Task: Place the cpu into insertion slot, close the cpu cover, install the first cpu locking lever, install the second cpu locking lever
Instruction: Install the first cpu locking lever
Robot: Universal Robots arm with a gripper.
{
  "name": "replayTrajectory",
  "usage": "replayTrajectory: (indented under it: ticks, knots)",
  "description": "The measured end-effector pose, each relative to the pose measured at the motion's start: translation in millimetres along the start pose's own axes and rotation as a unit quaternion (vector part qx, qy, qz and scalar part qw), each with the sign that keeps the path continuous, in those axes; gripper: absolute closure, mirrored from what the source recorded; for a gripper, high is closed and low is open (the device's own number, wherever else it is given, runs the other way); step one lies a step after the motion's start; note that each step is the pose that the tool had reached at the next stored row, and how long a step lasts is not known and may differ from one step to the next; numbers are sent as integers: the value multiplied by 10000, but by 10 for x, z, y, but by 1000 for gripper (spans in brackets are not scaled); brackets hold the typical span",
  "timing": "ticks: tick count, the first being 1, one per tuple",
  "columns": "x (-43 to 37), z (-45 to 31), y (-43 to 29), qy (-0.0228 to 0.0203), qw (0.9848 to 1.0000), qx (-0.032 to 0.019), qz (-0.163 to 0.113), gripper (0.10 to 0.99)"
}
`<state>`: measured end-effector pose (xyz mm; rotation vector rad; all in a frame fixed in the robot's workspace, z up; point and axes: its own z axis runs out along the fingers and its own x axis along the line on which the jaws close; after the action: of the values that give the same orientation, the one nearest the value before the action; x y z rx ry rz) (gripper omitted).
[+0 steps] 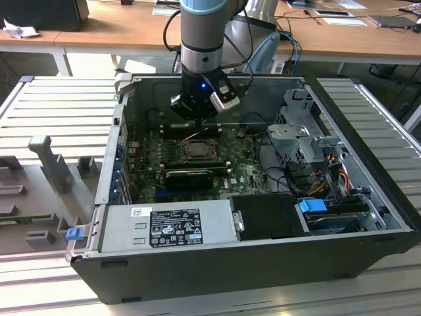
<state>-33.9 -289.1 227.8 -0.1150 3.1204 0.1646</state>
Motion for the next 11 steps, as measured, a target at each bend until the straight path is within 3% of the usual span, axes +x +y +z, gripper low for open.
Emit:
replayTrajectory:
  ticks: [11]
  knots:
    - [-124, 74, -11, 24, 9998, -4, -222, 980]
